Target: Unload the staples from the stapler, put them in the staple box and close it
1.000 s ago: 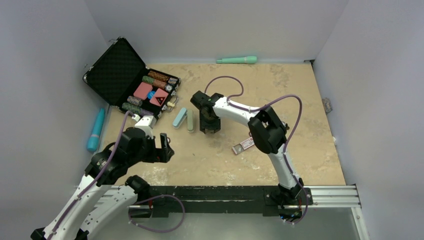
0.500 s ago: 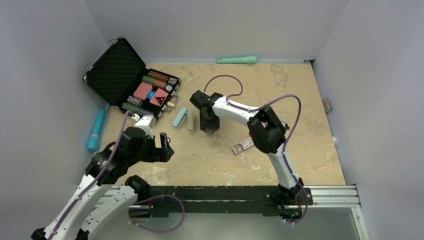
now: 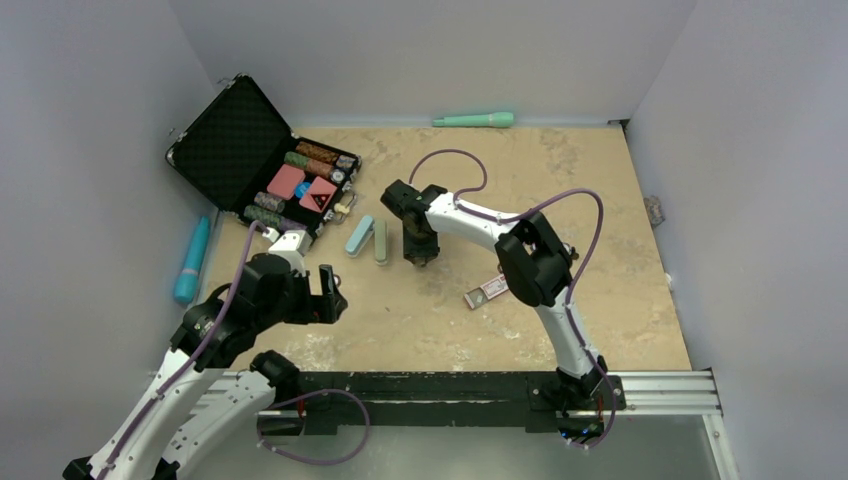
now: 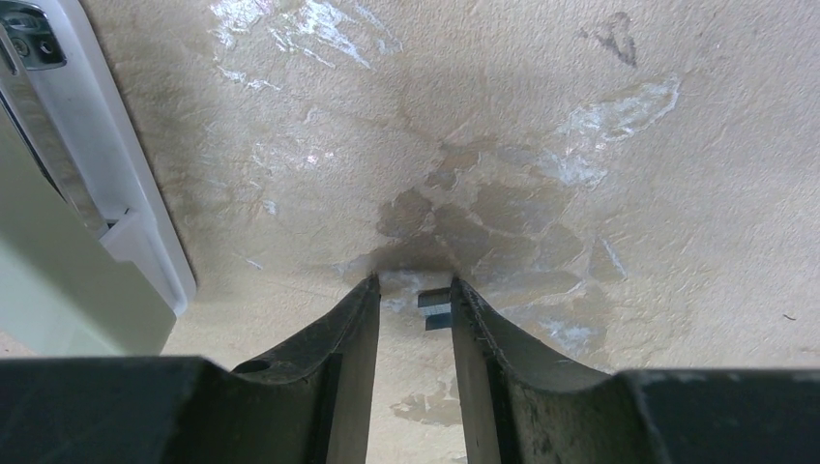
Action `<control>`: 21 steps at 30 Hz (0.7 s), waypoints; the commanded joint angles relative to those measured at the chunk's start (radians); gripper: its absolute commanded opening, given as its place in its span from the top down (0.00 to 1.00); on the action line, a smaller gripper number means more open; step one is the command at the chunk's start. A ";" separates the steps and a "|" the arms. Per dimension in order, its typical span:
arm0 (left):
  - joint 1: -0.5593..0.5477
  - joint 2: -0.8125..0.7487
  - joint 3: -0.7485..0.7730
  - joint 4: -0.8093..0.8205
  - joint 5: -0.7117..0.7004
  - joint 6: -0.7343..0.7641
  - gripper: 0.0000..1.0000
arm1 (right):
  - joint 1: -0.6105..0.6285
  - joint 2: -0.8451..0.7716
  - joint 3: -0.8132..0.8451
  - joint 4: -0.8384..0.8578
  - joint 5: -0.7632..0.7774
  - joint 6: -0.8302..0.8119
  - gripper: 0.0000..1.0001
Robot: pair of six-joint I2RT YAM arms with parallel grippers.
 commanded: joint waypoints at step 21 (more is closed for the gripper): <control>0.010 0.004 0.002 0.005 -0.010 -0.011 0.03 | -0.003 -0.049 -0.089 0.033 0.029 -0.008 0.72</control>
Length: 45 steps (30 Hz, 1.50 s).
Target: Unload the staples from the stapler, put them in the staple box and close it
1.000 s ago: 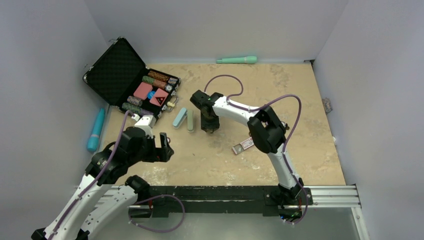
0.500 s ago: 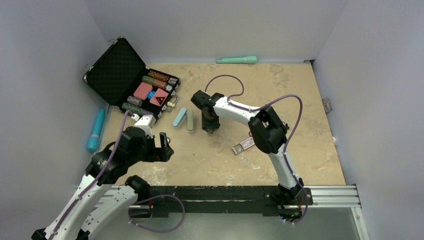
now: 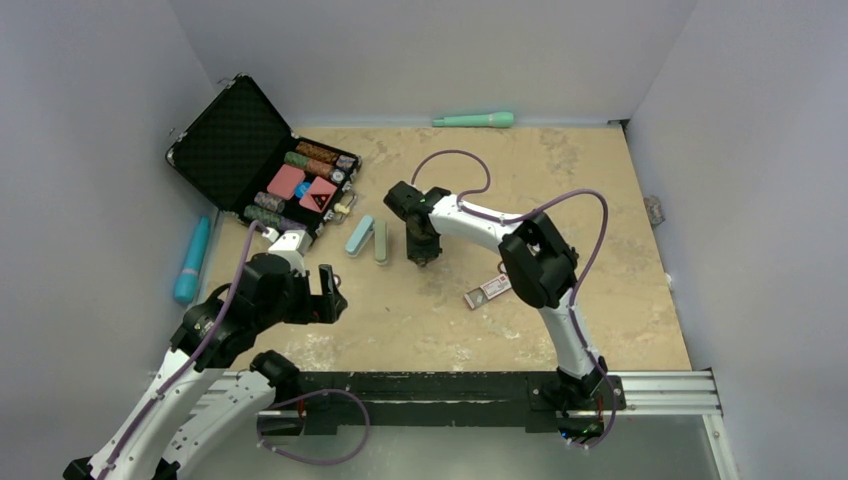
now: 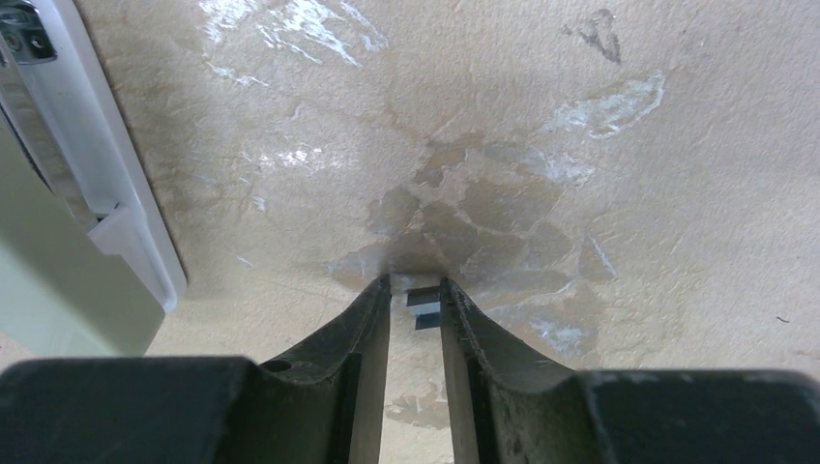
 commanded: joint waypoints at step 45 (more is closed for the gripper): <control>0.009 -0.008 0.002 0.003 -0.009 -0.013 0.03 | -0.002 -0.236 -0.122 -0.040 0.000 -0.014 0.92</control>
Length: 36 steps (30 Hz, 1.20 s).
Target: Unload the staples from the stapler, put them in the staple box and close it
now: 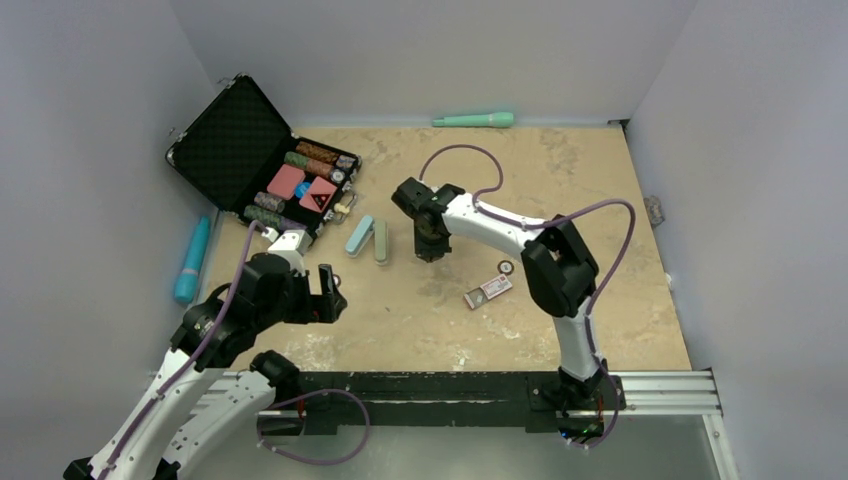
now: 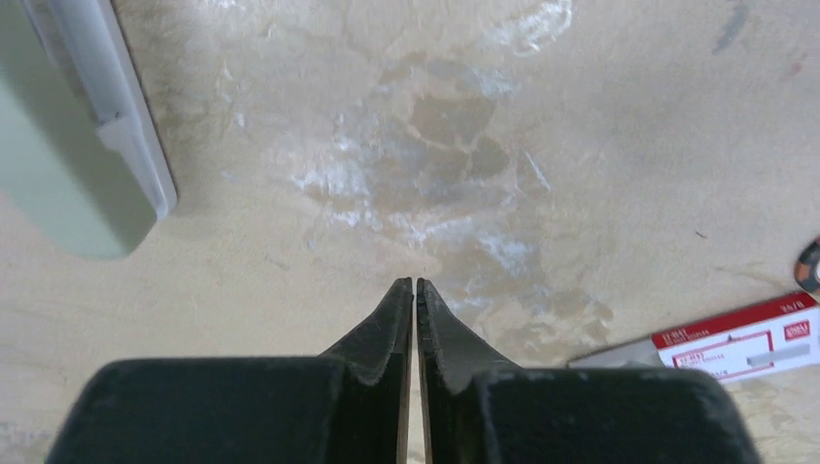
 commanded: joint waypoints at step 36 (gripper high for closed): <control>0.003 0.008 -0.008 0.003 0.001 -0.016 0.03 | 0.326 -0.654 -0.814 0.131 -0.244 0.698 0.35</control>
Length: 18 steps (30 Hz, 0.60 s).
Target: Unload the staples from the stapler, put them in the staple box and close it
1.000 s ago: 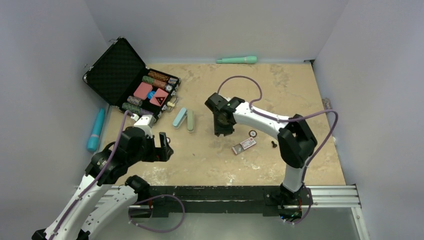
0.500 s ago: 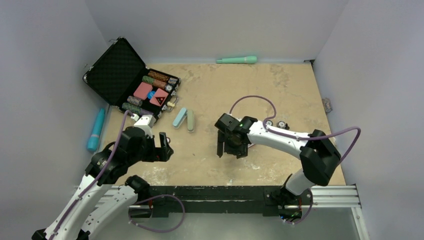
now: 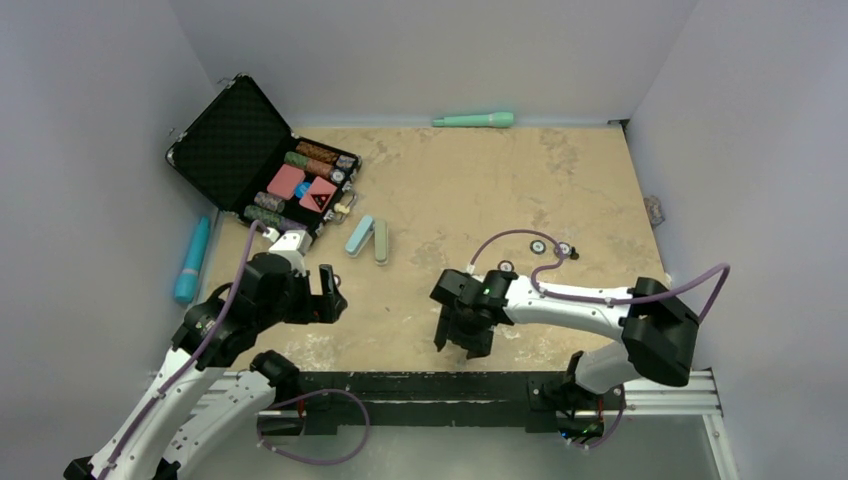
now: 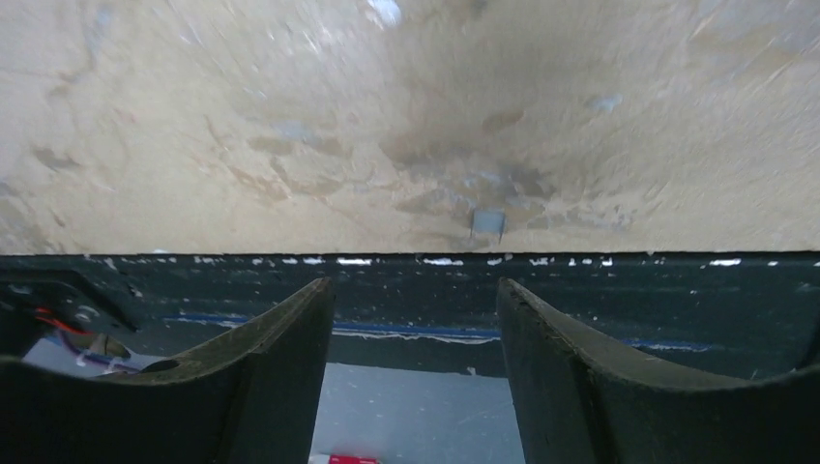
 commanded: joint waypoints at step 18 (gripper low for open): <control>-0.001 0.000 -0.007 -0.001 0.006 -0.017 0.03 | 0.082 0.053 -0.078 0.044 0.044 0.196 0.44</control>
